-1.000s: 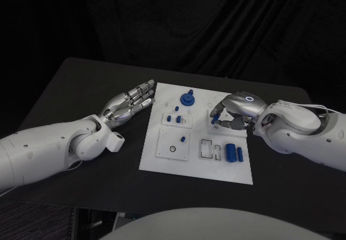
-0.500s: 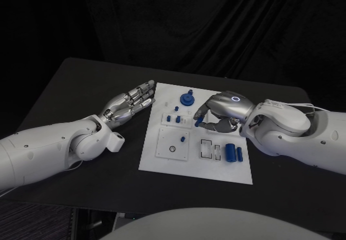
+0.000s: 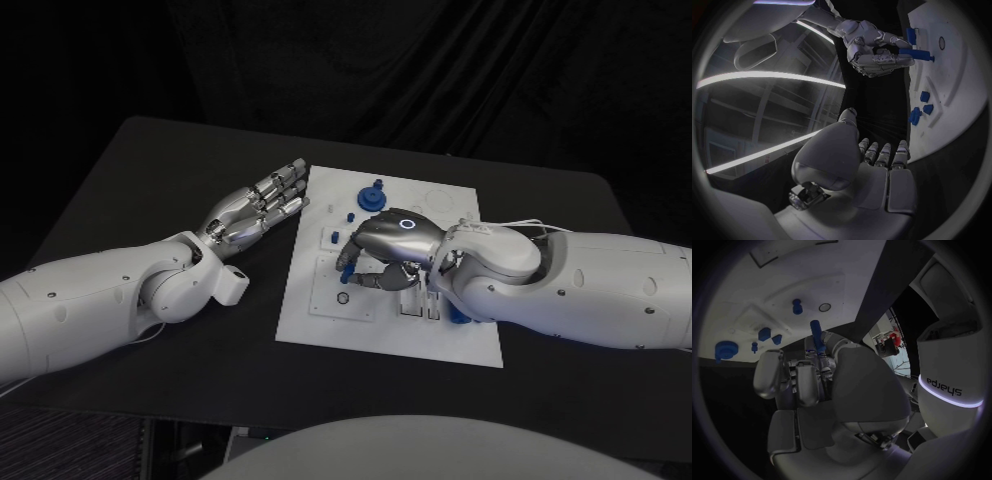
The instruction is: Assemble the parts on the task board
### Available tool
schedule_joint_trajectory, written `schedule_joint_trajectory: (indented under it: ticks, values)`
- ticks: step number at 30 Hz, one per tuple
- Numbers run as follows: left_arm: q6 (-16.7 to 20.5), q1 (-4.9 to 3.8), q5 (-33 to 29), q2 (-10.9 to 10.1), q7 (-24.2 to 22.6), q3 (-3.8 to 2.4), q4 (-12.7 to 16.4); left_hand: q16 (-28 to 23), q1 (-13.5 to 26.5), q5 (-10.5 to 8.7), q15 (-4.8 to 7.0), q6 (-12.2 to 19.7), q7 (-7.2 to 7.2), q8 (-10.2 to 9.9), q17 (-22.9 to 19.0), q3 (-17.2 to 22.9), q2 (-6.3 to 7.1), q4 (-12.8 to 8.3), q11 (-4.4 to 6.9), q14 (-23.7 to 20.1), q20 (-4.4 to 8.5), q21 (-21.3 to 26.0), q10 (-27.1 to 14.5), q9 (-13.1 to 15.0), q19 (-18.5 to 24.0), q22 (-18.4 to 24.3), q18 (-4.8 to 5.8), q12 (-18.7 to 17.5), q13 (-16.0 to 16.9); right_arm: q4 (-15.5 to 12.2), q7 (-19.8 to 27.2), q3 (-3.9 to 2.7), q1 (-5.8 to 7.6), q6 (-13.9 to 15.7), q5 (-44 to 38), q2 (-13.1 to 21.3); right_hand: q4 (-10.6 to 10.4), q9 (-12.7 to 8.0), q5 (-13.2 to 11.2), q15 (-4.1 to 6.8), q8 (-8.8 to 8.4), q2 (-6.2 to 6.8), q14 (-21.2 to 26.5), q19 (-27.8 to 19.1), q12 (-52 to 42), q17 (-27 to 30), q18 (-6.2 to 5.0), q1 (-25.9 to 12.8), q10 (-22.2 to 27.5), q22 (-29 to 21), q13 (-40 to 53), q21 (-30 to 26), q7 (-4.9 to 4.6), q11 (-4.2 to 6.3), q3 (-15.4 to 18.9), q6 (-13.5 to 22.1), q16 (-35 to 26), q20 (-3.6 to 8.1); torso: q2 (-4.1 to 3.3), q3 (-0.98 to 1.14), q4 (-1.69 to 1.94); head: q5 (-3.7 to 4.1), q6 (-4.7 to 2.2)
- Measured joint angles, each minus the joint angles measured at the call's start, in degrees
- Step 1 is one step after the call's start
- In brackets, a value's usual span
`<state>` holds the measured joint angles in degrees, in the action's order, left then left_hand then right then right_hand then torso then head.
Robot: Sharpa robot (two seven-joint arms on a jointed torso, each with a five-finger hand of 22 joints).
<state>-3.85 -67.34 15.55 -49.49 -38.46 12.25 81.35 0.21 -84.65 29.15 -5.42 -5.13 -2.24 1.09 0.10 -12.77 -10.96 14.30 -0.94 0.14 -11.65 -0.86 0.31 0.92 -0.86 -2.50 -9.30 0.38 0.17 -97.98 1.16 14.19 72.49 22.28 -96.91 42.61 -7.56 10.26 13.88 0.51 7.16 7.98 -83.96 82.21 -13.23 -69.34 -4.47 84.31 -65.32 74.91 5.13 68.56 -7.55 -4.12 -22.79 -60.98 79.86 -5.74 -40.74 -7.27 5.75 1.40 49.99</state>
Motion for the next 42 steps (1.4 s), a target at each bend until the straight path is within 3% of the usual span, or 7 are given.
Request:
schedule_joint_trajectory:
  ticks: [12, 22, 42]
  values:
    - [0.0, 0.01, 0.0, 0.2, 0.0, 0.00, -0.1, 0.0, 0.0, 0.00, 0.21, -0.9, 0.92, 0.0, 0.0, 0.0, 0.00, 0.0, 0.00, -0.2, -0.01, 0.0, 0.0, 0.1, 0.0, 0.1, 0.00, 0.0, 0.0, 0.7, 0.8, -0.02, -0.30, -1.5, -0.6, -1.3, 0.1, 0.0, 0.0, 0.00, 0.00, 0.00, 0.0, 0.0, 0.1, 0.2, 0.00, 0.0, 0.0, 0.0, 0.0, 0.0, 0.00, -0.04, -0.1, 0.0, -0.2, 0.00, -0.15, 0.01, 0.09, 0.34, 0.00]
    - [0.0, 0.01, 0.0, 0.2, 0.1, 0.00, 0.0, 0.0, 0.0, 0.00, 0.21, -1.4, 1.44, 0.0, 0.0, 0.0, 0.00, 0.0, 0.00, -0.2, -0.01, 0.0, 0.0, 0.2, 0.0, 0.0, -0.01, 0.0, 0.0, 0.4, 0.8, -0.02, -0.47, -3.0, -0.8, -1.1, 0.1, 0.0, 0.0, 0.00, 0.00, 0.01, 0.0, 0.0, 0.1, 0.2, 0.00, 0.0, 0.0, 0.0, -0.1, 0.0, 0.00, -0.04, -0.1, 0.0, -0.2, 0.00, -0.06, -0.01, -0.12, 0.03, 0.00]
    - [-0.2, 0.02, 0.0, 0.3, 0.2, 0.00, 0.0, 0.0, 0.0, 0.00, 0.21, -1.6, 1.64, 0.0, 0.0, 0.0, 0.00, 0.0, 0.00, -0.2, -0.02, 0.0, 0.0, 0.2, 0.0, 0.0, 0.00, 0.0, 0.0, 0.6, 0.8, -0.08, -1.46, -4.6, -0.9, -1.1, 0.2, 0.0, 0.0, 0.00, -0.01, 0.01, 0.0, 0.0, 0.1, 0.2, 0.00, 0.0, -0.4, 0.0, -0.2, -0.2, 0.00, 0.03, -0.2, 0.0, -0.2, 0.00, 0.03, -0.01, -0.05, 0.39, 0.00]
